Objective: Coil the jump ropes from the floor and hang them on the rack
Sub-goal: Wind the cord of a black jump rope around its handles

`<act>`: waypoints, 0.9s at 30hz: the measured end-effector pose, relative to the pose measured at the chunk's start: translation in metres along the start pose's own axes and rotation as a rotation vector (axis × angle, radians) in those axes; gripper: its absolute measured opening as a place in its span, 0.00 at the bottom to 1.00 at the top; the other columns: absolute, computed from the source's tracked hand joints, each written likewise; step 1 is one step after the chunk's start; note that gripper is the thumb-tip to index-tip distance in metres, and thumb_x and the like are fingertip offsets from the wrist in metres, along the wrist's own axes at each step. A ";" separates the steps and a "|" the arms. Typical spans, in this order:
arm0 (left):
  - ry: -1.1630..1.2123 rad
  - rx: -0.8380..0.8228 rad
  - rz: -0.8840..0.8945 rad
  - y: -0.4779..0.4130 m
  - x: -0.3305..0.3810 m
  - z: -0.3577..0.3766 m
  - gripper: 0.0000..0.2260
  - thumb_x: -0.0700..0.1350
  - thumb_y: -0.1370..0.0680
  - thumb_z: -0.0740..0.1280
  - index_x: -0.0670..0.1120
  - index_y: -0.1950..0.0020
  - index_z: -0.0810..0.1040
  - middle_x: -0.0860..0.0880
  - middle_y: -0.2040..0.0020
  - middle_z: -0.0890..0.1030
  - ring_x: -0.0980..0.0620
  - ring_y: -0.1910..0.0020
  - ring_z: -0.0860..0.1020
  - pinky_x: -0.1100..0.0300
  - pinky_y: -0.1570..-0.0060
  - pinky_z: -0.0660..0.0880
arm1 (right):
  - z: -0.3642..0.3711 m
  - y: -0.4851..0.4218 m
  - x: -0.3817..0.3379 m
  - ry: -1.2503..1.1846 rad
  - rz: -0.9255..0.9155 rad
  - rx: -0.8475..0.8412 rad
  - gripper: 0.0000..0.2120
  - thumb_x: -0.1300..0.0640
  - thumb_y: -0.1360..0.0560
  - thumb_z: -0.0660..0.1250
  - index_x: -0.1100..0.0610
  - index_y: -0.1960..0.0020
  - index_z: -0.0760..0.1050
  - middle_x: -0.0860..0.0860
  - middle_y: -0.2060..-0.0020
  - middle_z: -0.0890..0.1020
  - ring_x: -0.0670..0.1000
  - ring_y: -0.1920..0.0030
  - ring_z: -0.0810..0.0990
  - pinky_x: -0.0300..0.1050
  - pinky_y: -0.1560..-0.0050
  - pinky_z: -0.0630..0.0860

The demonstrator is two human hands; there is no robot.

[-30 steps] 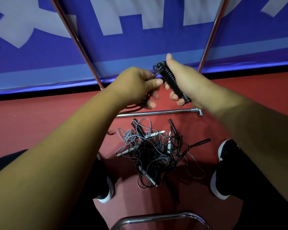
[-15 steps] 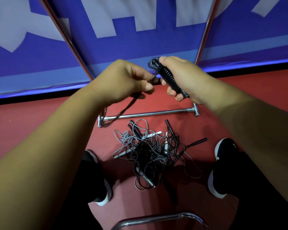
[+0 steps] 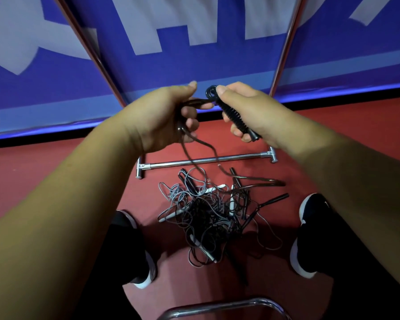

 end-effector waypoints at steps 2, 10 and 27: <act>0.062 -0.055 -0.062 0.002 -0.004 0.001 0.15 0.51 0.13 0.59 0.41 0.41 0.79 0.55 0.72 0.64 0.55 0.65 0.78 0.50 0.47 0.82 | 0.002 0.001 -0.001 -0.022 -0.001 -0.019 0.16 0.35 0.16 0.62 0.47 0.40 0.76 0.52 0.57 0.80 0.51 0.70 0.75 0.41 0.70 0.69; 0.028 -0.168 0.027 0.007 -0.005 0.020 0.06 0.44 0.15 0.63 0.50 0.51 0.78 0.53 0.55 0.87 0.59 0.70 0.79 0.60 0.60 0.83 | 0.002 0.003 -0.009 -0.155 0.030 -0.041 0.14 0.34 0.18 0.64 0.44 0.48 0.76 0.52 0.59 0.77 0.50 0.74 0.71 0.39 0.70 0.64; -0.188 -0.324 0.042 0.004 -0.013 0.006 0.11 0.38 0.17 0.61 0.44 0.38 0.80 0.45 0.46 0.87 0.48 0.45 0.85 0.57 0.43 0.82 | -0.006 0.007 -0.020 -0.133 0.086 0.000 0.23 0.37 0.20 0.67 0.58 0.53 0.78 0.55 0.64 0.80 0.52 0.74 0.70 0.40 0.72 0.62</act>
Point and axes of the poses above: each hand's wrist, its own y-axis away from the middle knuckle, its own z-axis out of the palm, x = y × z, the point moved 5 cm from there along -y, towards the middle knuckle
